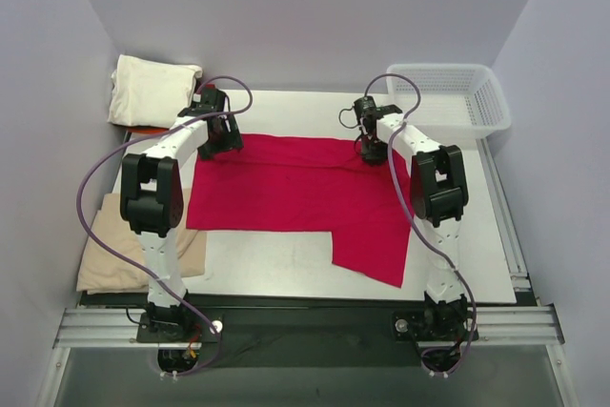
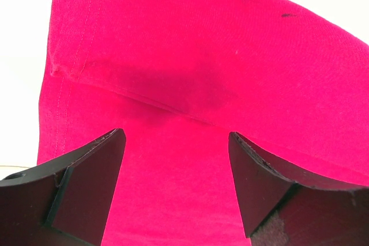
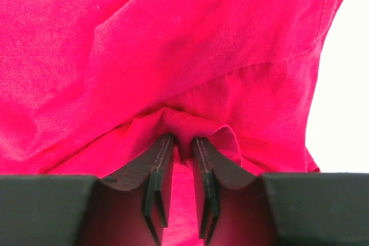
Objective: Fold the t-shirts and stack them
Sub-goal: Fold the flattened tshirt in 1/3 of the way
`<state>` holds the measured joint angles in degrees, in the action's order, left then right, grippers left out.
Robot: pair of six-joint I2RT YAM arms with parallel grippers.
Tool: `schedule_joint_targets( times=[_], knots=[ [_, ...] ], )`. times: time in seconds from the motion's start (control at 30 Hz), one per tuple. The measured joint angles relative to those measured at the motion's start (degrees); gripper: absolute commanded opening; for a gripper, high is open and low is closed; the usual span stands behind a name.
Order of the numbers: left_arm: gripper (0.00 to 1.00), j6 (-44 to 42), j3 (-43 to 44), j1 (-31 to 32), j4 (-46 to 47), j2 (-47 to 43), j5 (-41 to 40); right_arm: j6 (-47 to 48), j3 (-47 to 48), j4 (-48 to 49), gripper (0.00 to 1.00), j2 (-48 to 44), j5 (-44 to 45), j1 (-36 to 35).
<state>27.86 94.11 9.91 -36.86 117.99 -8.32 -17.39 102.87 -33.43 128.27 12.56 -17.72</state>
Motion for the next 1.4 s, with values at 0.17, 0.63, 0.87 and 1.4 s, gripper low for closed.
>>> schedule_joint_targets(
  times=[0.17,0.63,0.87,1.4],
  knots=[
    [0.83,0.02,0.0,0.0,0.0,0.0,0.0,0.22,0.02,-0.02,0.17,0.0,0.02,0.0],
    [0.83,0.07,0.0,0.11,0.0,0.0,0.0,1.2,0.02,-0.02,0.28,-0.04,2.69,-0.87],
    [0.83,0.11,0.0,0.17,0.0,0.0,0.02,1.81,0.02,-0.04,0.28,-0.35,4.87,-2.78],
    [0.83,0.17,0.0,0.17,0.0,0.0,0.02,1.86,-1.11,-0.57,0.28,-2.45,12.0,-5.25]
  ],
)
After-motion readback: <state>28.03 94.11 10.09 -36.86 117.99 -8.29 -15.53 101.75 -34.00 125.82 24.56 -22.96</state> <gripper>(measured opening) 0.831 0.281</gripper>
